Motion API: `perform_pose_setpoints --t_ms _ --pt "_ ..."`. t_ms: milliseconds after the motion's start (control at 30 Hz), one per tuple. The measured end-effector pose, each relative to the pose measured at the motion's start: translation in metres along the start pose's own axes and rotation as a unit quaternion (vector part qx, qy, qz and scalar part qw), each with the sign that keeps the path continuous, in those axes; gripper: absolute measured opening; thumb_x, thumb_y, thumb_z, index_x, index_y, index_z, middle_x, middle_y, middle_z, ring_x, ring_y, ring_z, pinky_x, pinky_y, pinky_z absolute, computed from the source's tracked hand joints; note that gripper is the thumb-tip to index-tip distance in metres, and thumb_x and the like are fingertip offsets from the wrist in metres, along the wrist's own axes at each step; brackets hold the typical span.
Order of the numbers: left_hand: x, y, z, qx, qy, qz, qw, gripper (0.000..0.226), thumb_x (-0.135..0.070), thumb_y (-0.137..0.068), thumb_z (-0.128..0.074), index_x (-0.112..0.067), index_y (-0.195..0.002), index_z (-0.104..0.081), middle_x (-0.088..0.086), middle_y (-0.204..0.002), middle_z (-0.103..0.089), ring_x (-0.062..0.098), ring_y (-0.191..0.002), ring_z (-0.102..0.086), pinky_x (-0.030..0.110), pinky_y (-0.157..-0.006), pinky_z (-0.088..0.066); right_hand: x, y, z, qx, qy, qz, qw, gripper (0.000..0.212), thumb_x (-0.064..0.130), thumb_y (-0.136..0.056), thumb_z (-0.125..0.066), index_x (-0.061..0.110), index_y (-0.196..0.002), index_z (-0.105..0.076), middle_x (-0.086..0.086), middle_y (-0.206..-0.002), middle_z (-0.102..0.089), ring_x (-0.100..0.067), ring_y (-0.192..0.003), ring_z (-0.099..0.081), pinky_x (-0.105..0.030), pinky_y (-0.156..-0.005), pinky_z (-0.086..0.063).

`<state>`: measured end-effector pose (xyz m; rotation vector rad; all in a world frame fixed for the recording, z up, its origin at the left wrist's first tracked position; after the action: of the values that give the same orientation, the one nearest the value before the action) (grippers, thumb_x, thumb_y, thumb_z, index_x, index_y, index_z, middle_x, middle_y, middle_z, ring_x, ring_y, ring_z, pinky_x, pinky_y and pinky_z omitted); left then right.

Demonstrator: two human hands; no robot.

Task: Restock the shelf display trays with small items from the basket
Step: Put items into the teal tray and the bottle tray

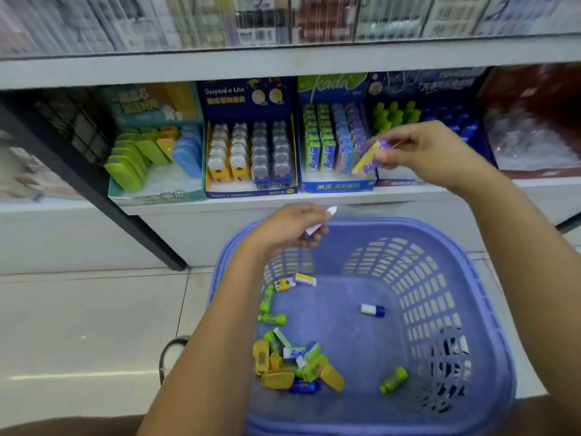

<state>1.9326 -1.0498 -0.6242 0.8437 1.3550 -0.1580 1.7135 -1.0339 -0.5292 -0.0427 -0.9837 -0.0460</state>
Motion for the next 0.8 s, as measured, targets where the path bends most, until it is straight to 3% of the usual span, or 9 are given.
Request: perform_pose_setpoints --t_ms 67,167,333,433,533,600,733,800 --pt "-0.01 0.003 0.003 -0.031 -0.028 -0.05 0.998 0.014 -0.029 -0.087 -0.067 -0.019 -0.096 -0.065 -0.006 -0.074 -0.059 0.004 -0.055 -0.05 0.014 -0.052 -0.043 0.002 -0.004 0.003 -0.104 0.117 0.041 0.987 0.022 0.013 -0.083 -0.07 0.011 -0.104 -0.068 -0.007 -0.088 -0.067 -0.015 -0.076 -0.062 -0.022 -0.075 -0.05" --pt "-0.018 0.005 0.005 -0.071 -0.059 -0.096 0.991 0.015 -0.019 -0.085 -0.07 -0.024 -0.099 -0.068 -0.01 -0.078 -0.061 0.004 -0.06 -0.049 0.014 -0.053 -0.041 -0.003 -0.005 -0.006 -0.162 0.138 0.062 0.975 0.02 0.014 -0.077 -0.076 0.007 -0.094 -0.066 -0.006 -0.084 -0.065 -0.016 -0.075 -0.061 -0.023 -0.074 -0.051" --pt "-0.022 0.003 0.004 -0.091 -0.077 -0.111 0.987 0.021 -0.016 -0.093 -0.06 -0.027 -0.108 -0.069 -0.004 -0.083 -0.061 0.008 -0.069 -0.052 0.017 -0.061 -0.045 -0.013 -0.011 -0.014 -0.164 0.121 0.074 0.976 0.021 0.016 -0.077 -0.076 0.006 -0.095 -0.07 0.0 -0.081 -0.066 -0.011 -0.074 -0.063 0.0 -0.067 -0.044" --pt "-0.027 0.003 0.003 -0.102 -0.08 -0.124 0.984 0.02 -0.013 -0.091 -0.061 -0.025 -0.106 -0.068 -0.011 -0.08 -0.063 0.007 -0.067 -0.054 0.016 -0.063 -0.047 -0.016 -0.017 -0.015 -0.147 0.128 0.08 0.977 0.02 0.014 -0.078 -0.074 0.006 -0.096 -0.072 -0.006 -0.087 -0.071 -0.015 -0.078 -0.067 -0.008 -0.075 -0.047" --pt "-0.032 0.004 0.003 -0.132 -0.023 -0.133 0.982 0.014 -0.007 -0.086 -0.066 -0.013 -0.099 -0.068 0.001 -0.087 -0.068 0.008 -0.067 -0.057 0.015 -0.061 -0.049 -0.017 -0.019 -0.019 -0.143 0.182 0.116 0.966 0.02 0.011 -0.077 -0.074 0.002 -0.096 -0.074 -0.013 -0.095 -0.071 -0.025 -0.087 -0.066 -0.03 -0.086 -0.051" --pt "-0.035 0.004 0.001 -0.143 0.025 -0.133 0.98 0.014 -0.006 -0.086 -0.066 -0.006 -0.1 -0.068 0.005 -0.083 -0.068 0.006 -0.065 -0.06 0.014 -0.061 -0.05 -0.018 -0.02 -0.021 -0.147 0.206 0.127 0.959 0.022 0.011 -0.077 -0.075 0.001 -0.096 -0.074 -0.015 -0.097 -0.069 -0.029 -0.09 -0.063 -0.038 -0.087 -0.049" --pt "-0.041 0.005 -0.002 -0.13 0.055 -0.143 0.979 0.023 -0.007 -0.091 -0.06 -0.003 -0.113 -0.066 0.007 -0.088 -0.069 0.007 -0.07 -0.062 0.016 -0.069 -0.054 -0.014 -0.024 -0.017 -0.114 0.246 0.101 0.957 0.023 0.014 -0.081 -0.072 0.004 -0.102 -0.073 -0.014 -0.108 -0.064 -0.025 -0.093 -0.059 -0.026 -0.085 -0.043" --pt "-0.043 0.006 -0.005 -0.133 0.033 -0.156 0.978 0.022 -0.007 -0.091 -0.06 -0.005 -0.112 -0.067 0.005 -0.086 -0.068 0.006 -0.07 -0.062 0.016 -0.07 -0.054 -0.004 -0.022 -0.016 -0.128 0.242 0.096 0.957 0.026 0.019 -0.081 -0.072 0.01 -0.105 -0.072 -0.008 -0.108 -0.06 -0.013 -0.081 -0.052 -0.018 -0.078 -0.036"
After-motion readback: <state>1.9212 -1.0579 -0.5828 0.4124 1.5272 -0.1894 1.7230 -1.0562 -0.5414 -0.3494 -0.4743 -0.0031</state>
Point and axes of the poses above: each hand's wrist, its own y-axis away from the middle knuckle, its own z-axis out of the back of the hand, x = y × z, the point moved 2 cm from there along -y, towards the middle knuckle
